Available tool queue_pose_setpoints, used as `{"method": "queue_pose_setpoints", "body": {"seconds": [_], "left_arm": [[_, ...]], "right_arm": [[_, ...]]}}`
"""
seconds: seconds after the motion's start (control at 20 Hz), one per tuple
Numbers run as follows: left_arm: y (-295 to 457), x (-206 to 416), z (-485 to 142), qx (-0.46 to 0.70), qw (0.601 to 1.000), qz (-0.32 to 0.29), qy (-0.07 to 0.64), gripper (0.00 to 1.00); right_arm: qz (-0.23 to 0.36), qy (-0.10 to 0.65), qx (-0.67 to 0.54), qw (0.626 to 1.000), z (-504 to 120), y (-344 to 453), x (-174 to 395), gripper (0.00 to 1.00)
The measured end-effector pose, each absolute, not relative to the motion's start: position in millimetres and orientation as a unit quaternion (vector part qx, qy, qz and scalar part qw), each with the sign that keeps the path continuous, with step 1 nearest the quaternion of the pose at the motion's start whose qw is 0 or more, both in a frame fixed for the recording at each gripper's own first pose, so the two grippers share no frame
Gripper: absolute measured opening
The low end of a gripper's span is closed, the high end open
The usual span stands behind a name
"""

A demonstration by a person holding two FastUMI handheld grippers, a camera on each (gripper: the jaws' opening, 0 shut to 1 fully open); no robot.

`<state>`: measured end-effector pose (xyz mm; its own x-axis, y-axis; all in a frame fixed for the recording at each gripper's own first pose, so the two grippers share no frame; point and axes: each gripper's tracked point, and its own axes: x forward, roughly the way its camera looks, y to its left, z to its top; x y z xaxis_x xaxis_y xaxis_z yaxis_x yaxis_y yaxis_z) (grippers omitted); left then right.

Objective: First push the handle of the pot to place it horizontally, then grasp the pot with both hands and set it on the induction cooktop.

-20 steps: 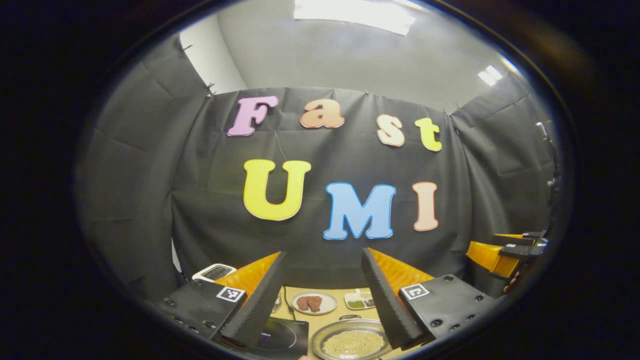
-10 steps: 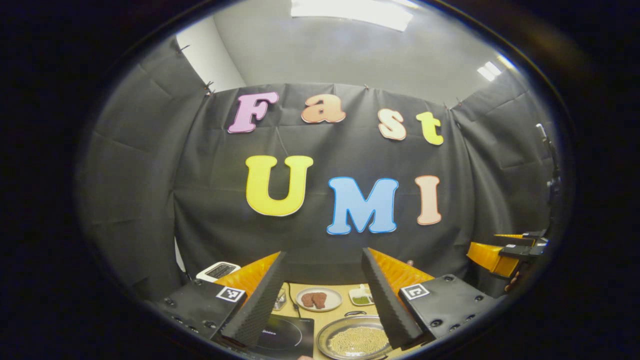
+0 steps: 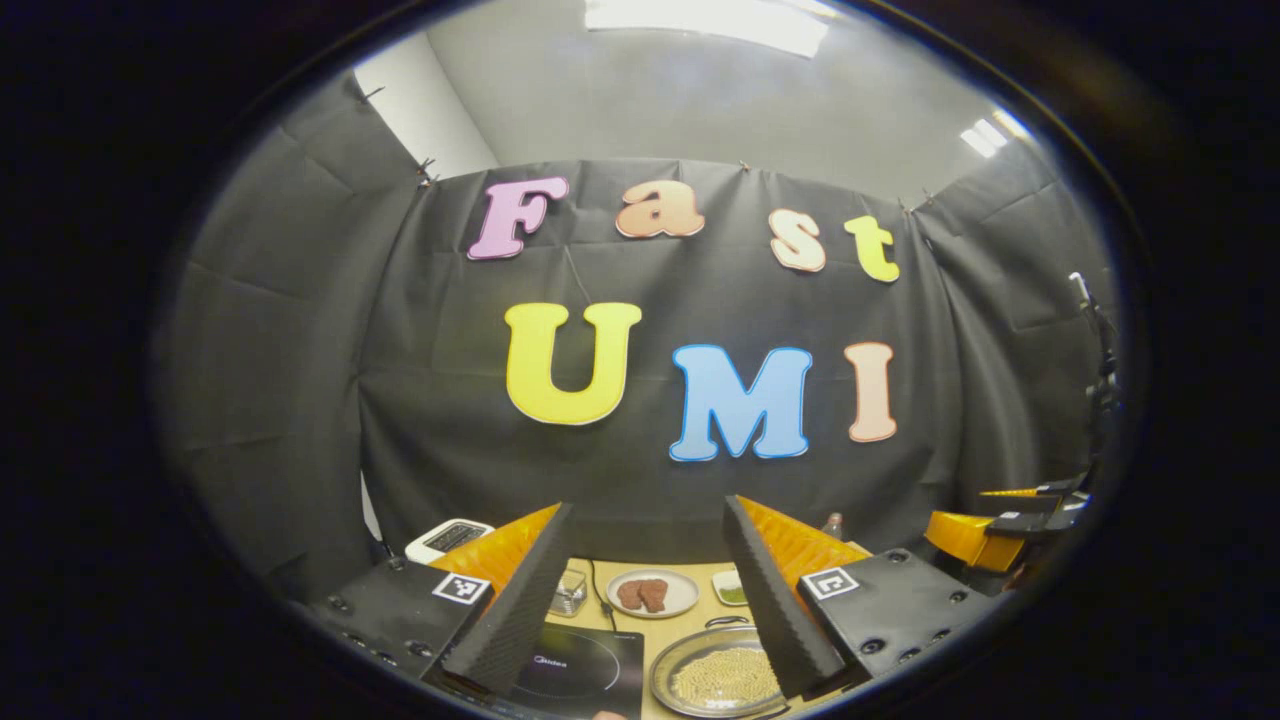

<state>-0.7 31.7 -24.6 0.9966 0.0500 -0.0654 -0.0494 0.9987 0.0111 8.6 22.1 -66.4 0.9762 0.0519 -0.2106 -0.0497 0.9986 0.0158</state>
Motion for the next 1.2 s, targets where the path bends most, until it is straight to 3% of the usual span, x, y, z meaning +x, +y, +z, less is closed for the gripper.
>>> {"method": "queue_pose_setpoints", "body": {"seconds": [0.3, 0.45, 0.5, 0.6, 0.7, 0.75, 0.85, 1.2], "left_arm": [[48, -5, -38, 0.0, 0.998, 0.041, 0.044, 0.98], [55, -5, -48, -0.002, 0.998, 0.046, 0.054, 0.98], [58, -6, -50, -0.002, 0.997, 0.047, 0.056, 0.98], [64, -9, -53, -0.003, 0.997, 0.052, 0.061, 0.98], [69, -10, -57, -0.003, 0.996, 0.058, 0.065, 0.98], [73, -12, -59, -0.002, 0.996, 0.061, 0.068, 0.98], [78, -13, -62, -0.002, 0.995, 0.066, 0.073, 0.98], [95, -21, -71, -0.004, 0.993, 0.083, 0.085, 0.98]], "right_arm": [[0.046, 0.182, 0.011, 0.982, -111, 43, 4, 0.93], [0.056, 0.23, 0.013, 0.972, -140, 55, 0, 0.84], [0.057, 0.245, 0.015, 0.968, -146, 57, -2, 0.74], [0.053, 0.271, 0.016, 0.961, -163, 61, -3, 0.66], [0.048, 0.295, 0.016, 0.954, -177, 62, -7, 0.42], [0.049, 0.305, 0.014, 0.951, -182, 64, -8, 0.41], [0.048, 0.33, 0.015, 0.943, -200, 67, -8, 0.19], [0.101, 0.44, 0.069, 0.89, -257, 103, -36, 0.19]]}}
